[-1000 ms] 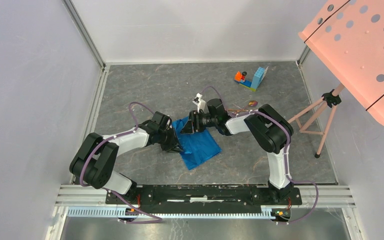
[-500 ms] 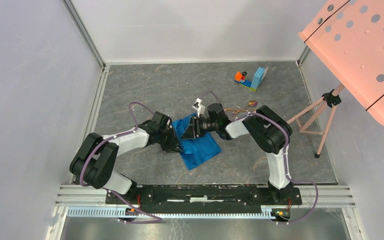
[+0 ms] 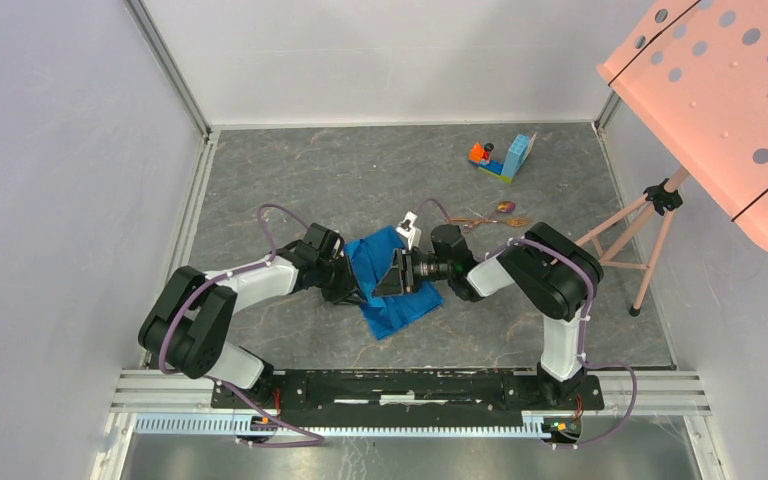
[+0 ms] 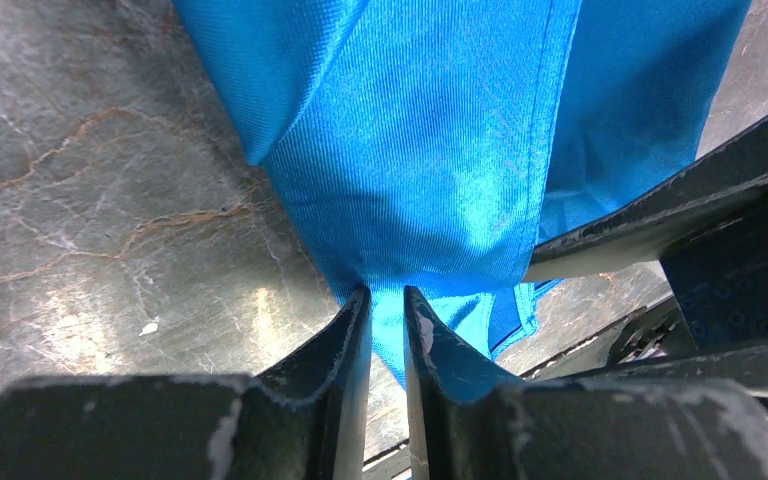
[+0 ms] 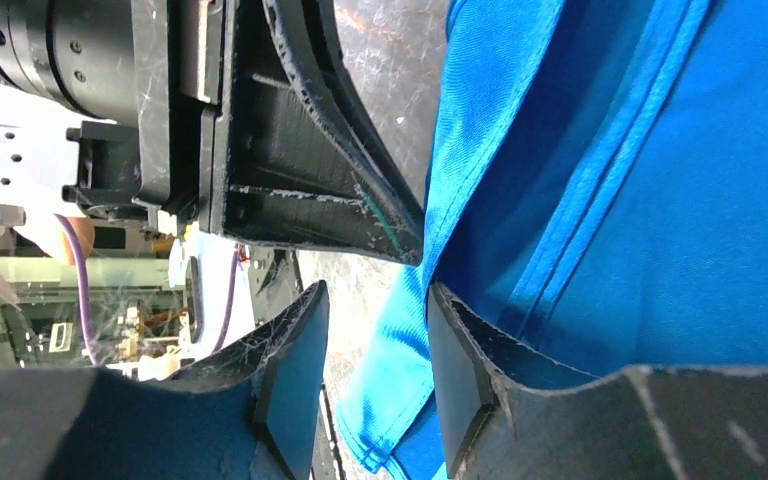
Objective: Fold the napkin into a case and place the utensils inside
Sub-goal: Smooth out the 2/3-rectangle-folded napkin at the center of the board.
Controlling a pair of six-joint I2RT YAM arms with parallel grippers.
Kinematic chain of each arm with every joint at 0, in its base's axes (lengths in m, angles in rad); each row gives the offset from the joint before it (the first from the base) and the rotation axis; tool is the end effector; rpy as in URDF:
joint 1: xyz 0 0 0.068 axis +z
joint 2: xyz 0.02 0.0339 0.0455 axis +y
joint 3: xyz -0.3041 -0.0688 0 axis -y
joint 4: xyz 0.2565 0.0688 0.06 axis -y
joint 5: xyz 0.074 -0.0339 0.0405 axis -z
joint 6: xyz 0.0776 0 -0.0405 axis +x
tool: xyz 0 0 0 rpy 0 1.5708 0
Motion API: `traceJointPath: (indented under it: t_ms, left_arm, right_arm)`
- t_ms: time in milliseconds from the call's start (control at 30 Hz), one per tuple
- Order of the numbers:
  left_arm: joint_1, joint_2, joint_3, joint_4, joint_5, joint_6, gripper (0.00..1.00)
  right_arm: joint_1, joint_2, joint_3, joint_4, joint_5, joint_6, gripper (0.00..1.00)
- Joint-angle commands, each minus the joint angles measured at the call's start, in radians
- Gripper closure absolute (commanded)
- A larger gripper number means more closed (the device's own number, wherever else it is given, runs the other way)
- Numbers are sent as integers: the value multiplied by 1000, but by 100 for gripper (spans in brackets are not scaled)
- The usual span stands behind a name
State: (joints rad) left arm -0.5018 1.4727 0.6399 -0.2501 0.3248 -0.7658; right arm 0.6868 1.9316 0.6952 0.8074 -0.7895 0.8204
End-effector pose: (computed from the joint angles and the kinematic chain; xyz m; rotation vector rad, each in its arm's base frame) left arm 0.2304 -0.1546 0.1364 -0.2583 2.8228 -0.7914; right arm 0.2629 0.2868 0.1219 -0.4487 2.2761 1.6657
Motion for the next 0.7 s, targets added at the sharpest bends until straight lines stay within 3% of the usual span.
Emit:
traceJointPath:
  t_ms: [0,667]
  left_arm:
    - [-3,-22,-6,19,-29,-21,75]
    - [-3,-180,39,-107,-47,-1,74]
  right_arm:
    - [20,-27,-36,124,-26,43,54]
    - [34,-25,-99,106,11,-6,68]
